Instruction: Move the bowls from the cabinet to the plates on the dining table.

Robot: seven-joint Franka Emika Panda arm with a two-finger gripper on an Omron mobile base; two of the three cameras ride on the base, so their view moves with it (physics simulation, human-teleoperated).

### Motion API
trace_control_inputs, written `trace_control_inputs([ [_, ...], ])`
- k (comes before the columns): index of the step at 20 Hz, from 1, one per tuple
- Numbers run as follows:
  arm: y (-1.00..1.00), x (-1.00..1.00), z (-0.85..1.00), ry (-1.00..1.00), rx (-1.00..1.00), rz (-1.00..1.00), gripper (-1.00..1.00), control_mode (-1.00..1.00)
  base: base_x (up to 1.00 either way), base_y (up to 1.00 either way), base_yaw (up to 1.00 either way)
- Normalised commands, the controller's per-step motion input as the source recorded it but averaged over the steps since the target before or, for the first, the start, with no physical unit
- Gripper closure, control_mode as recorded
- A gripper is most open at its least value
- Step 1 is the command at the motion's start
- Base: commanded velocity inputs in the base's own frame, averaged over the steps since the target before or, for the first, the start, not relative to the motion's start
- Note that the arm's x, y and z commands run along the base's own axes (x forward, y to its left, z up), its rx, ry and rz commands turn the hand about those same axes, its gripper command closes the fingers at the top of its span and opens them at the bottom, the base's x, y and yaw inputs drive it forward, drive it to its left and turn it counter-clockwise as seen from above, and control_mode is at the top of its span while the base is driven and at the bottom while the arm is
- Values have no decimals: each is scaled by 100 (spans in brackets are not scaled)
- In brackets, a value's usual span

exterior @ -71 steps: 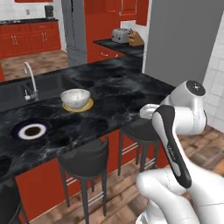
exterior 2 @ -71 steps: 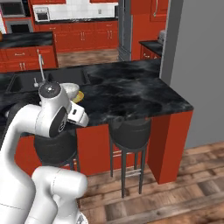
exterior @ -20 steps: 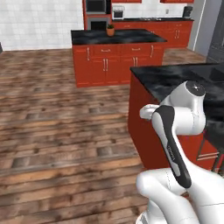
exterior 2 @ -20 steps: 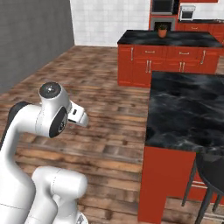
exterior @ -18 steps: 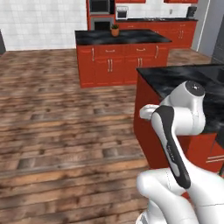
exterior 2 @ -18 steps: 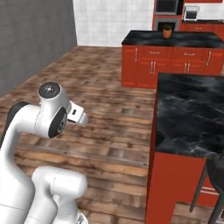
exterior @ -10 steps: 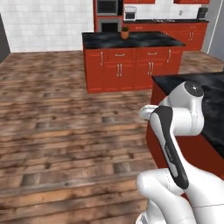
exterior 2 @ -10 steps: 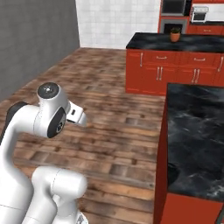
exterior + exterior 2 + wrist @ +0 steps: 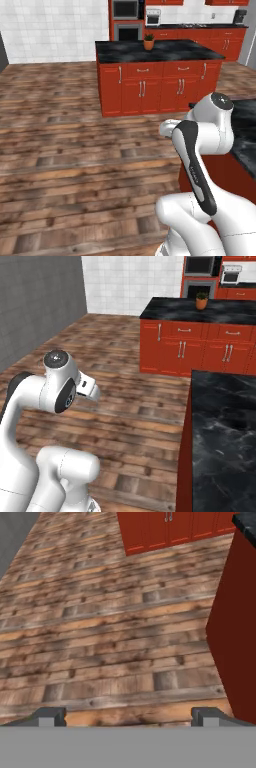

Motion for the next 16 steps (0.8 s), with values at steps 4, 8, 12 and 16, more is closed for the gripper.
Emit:
trace_control_inputs([
  [4, 0, 0, 0, 0, 0, 0, -100, 100, 100, 3, 0],
  [8, 0, 0, 0, 0, 0, 0, -100, 100, 100, 8, 0],
  [12, 0, 0, 0, 0, 0, 0, -100, 100, 100, 9, 0],
  [16, 0, 0, 0, 0, 0, 0, -100, 100, 100, 7, 0],
])
